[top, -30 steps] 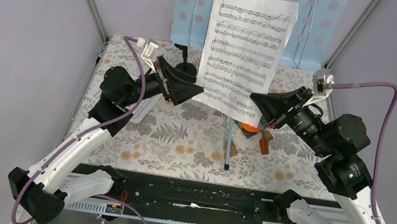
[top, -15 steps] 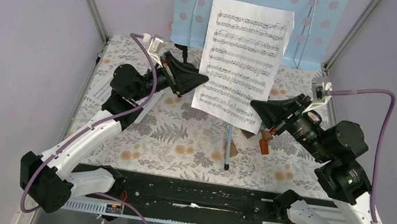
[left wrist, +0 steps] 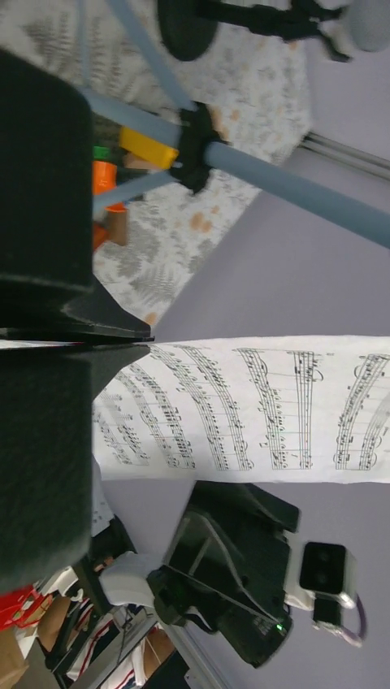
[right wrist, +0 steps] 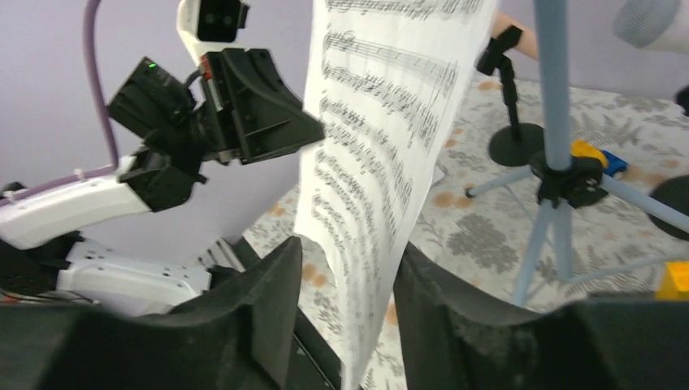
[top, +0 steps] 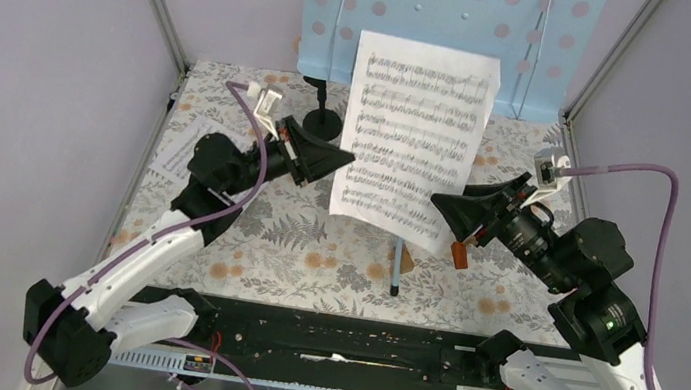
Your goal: Pack up the instrument practice props
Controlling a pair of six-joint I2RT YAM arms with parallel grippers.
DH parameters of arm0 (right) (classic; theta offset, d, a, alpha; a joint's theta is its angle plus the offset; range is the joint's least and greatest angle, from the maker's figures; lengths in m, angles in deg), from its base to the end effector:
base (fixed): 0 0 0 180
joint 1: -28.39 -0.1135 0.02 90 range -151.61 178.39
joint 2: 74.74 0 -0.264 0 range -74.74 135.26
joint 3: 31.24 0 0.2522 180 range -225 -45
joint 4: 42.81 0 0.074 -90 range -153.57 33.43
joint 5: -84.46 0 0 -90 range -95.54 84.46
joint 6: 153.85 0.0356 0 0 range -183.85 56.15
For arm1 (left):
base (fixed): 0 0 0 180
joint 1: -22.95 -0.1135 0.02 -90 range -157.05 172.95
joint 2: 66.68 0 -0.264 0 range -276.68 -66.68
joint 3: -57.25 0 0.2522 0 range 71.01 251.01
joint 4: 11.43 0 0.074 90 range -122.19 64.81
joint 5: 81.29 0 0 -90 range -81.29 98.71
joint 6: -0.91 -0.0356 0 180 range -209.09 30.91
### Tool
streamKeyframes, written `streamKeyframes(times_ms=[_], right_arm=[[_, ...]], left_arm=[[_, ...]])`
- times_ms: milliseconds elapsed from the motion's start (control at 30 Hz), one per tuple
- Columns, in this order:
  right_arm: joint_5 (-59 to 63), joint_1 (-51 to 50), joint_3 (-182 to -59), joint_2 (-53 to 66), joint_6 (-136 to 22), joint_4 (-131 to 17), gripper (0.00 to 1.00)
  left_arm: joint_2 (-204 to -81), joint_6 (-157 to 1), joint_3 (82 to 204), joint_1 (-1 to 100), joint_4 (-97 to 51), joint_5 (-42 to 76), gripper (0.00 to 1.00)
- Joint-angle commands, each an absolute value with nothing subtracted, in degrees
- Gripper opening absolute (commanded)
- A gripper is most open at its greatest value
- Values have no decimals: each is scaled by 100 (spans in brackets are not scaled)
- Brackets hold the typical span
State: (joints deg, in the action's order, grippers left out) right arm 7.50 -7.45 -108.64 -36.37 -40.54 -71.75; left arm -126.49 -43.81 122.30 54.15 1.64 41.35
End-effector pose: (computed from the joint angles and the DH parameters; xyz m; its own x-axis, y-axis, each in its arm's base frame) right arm 0.0893 0.0744 0.4552 -0.1665 0.3552 -0.9198 -0.7454 0.5652 0.3533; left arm 0.1929 -0.1392 0.3974 -0.4321 -0.4378 -0.7884 0.8061 0.2045 -0.5554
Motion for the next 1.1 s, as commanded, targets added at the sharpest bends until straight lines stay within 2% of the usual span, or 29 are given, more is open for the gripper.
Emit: streamKeyframes(times_ms=[0,67,133,233,367,500,633,867,1067], right_arm=[[189,-723,-10732,-4001,-4279,-7626,57],[-240,-727,-10560,-4233,-4373,-7853,65],[-688,-725,-10347,-4543,-4411,-8050,69],[-1081,-726,-10017,-4875,-4406,-8248,70],[-1128,-721,-9783,-5015,-4350,-8355,70],[-1082,-721,-9723,-4931,-4286,-8418,70],[-1017,-721,-9697,-4841,-4279,-8474,71],[-945,-721,-9432,-4888,-4229,-8478,68],[-854,-726,-9320,-4812,-4198,-8478,67]], left_arm=[[-11792,-4468,11400,5441,-373,3652,0],[-11273,-4402,10672,5441,-719,3176,0],[-10780,-4400,10191,5441,-1457,2441,0],[-10200,-4194,9677,5441,-2407,1236,0],[-10076,-3781,9356,5426,-2654,474,0],[-10883,-3567,9420,5070,-2210,520,0],[-11676,-3579,9597,4205,-1660,813,0],[-12236,-3667,10008,2553,-1134,1123,0],[-12309,-3015,9899,1441,-922,763,0]])
